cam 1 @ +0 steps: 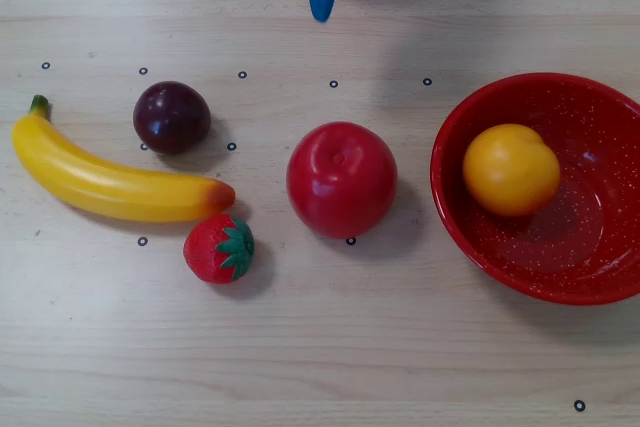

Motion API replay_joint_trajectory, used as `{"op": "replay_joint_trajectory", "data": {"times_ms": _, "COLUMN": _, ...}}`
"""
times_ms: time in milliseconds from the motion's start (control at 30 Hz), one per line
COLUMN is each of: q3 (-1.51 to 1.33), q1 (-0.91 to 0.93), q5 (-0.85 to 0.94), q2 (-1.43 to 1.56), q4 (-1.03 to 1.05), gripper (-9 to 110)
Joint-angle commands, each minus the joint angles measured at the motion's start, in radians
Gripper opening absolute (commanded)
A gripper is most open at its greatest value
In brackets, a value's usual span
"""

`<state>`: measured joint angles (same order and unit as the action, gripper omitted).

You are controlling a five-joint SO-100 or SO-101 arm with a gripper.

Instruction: Put the peach in the red bowl.

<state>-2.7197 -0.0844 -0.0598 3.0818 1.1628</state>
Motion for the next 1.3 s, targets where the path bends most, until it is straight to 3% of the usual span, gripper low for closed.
{"op": "replay_joint_trajectory", "data": {"times_ms": 0, "q3": -0.064, "q1": 0.020, "q5": -0.021, "q2": 0.066, "q4": -0.106, "gripper": 0}}
{"op": "replay_joint_trajectory", "data": {"times_ms": 333, "q3": -0.399, "q1": 0.069, "q5": 0.044, "q2": 0.149, "q4": -0.402, "gripper": 0}}
{"op": "replay_joint_trajectory", "data": {"times_ms": 533, "q3": -0.399, "q1": 0.115, "q5": 0.166, "q2": 0.149, "q4": -0.291, "gripper": 0}}
{"op": "replay_joint_trajectory", "data": {"times_ms": 1267, "q3": -0.399, "q1": 0.130, "q5": 0.140, "q2": 0.149, "q4": -0.281, "gripper": 0}}
